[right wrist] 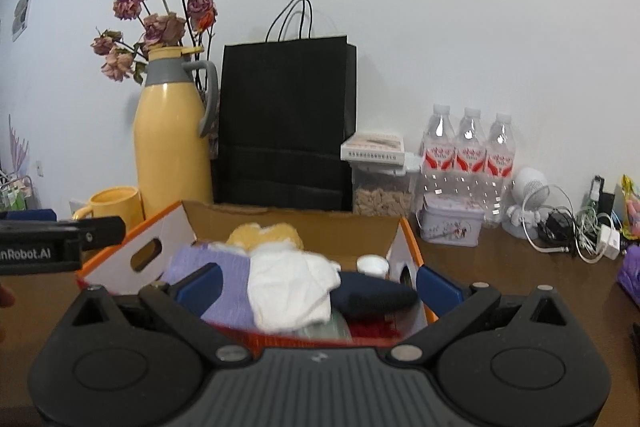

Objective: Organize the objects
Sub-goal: 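Withdraw both tools from the box back over the table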

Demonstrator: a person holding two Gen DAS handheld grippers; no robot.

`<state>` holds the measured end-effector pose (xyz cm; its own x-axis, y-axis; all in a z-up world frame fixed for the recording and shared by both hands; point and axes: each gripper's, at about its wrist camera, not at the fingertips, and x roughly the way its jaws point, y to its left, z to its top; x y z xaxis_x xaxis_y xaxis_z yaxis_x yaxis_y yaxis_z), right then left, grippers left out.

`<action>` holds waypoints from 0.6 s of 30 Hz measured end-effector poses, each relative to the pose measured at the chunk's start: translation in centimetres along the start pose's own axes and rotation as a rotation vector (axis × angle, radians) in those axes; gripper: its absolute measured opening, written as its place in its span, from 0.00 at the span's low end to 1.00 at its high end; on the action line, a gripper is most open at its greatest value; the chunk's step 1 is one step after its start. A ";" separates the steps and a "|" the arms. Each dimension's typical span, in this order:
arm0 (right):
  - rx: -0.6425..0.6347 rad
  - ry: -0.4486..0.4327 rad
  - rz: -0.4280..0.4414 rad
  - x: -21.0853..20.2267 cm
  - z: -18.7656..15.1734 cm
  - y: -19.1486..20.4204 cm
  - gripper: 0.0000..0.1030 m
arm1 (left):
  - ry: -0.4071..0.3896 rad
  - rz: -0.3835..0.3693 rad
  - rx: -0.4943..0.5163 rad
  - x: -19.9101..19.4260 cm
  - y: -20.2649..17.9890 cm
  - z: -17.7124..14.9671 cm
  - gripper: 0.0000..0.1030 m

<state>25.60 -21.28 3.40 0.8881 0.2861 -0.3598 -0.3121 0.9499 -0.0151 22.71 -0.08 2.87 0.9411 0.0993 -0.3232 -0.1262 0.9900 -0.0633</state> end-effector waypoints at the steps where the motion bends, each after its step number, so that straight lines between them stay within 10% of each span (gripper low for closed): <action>1: -0.002 0.006 -0.001 -0.2 -0.4 -0.1 1.00 | 0.005 -0.004 0.001 -0.3 0.0 -0.3 1.00; 18: -0.038 0.148 0.004 -2.0 -6.0 -1.5 1.00 | 0.127 -0.020 0.054 -1.2 -1.2 -4.7 1.00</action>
<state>22.24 -24.08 -1.42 0.8282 0.2658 -0.4934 -0.3307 0.9425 -0.0475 20.27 -1.83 -1.12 0.8957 0.0693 -0.4391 -0.0876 0.9959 -0.0213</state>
